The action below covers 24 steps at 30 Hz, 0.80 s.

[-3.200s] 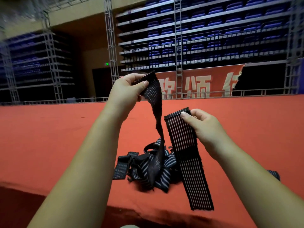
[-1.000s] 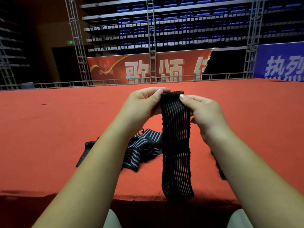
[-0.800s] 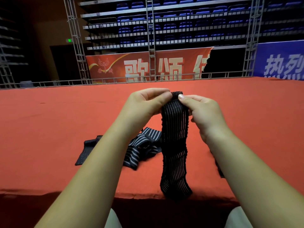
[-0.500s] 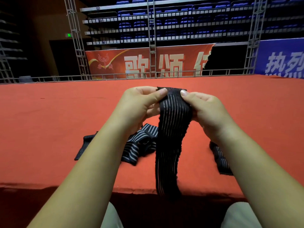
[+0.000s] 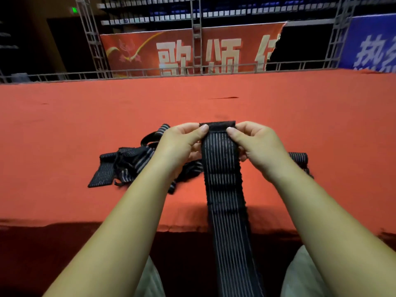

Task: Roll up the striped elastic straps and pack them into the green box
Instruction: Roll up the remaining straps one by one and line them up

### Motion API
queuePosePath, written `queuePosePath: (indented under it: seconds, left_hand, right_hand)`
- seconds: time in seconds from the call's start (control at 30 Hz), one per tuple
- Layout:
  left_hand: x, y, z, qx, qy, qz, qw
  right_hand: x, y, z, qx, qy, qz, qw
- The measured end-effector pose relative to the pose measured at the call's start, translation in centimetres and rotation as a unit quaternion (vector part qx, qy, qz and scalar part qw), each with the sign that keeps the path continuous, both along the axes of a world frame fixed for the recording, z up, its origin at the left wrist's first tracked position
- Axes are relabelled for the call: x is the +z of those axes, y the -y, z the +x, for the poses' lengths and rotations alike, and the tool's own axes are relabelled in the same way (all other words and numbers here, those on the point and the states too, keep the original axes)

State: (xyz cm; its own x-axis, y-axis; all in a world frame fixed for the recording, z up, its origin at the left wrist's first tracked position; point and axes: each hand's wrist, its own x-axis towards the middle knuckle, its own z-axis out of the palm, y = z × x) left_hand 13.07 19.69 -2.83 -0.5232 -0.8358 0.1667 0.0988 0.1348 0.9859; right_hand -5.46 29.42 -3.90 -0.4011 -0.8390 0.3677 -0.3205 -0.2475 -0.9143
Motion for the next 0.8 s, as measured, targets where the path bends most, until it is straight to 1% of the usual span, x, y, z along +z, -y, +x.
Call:
queuePosePath:
  seconds: [0.1, 0.23, 0.5, 0.63, 0.8]
  left_hand:
    - [-3.4, 1.1, -1.3, 0.014, 0.008, 0.011, 1.0]
    - [-5.9, 2.8, -3.0, 0.036, 0.018, -0.004, 0.999]
    - [-8.8, 5.3, -6.6, 0.037, 0.001, -0.038, 0.999]
    - [-9.8, 6.7, -8.3, 0.028, -0.015, -0.019, 0.999]
    - [-10.5, 7.2, -9.1, 0.021, -0.017, -0.015, 1.0]
  right_hand:
    - [-3.1, 1.4, -0.8, -0.031, -0.012, 0.028, 0.999]
    - [-5.7, 3.3, -2.2, -0.056, -0.009, 0.04, 0.998]
    - [-8.6, 6.0, -5.2, -0.069, 0.015, 0.028, 0.997]
    - [-9.3, 7.3, -6.2, -0.066, 0.046, 0.025, 0.996]
    - [-10.5, 7.6, -6.9, -0.058, 0.037, 0.032, 0.997]
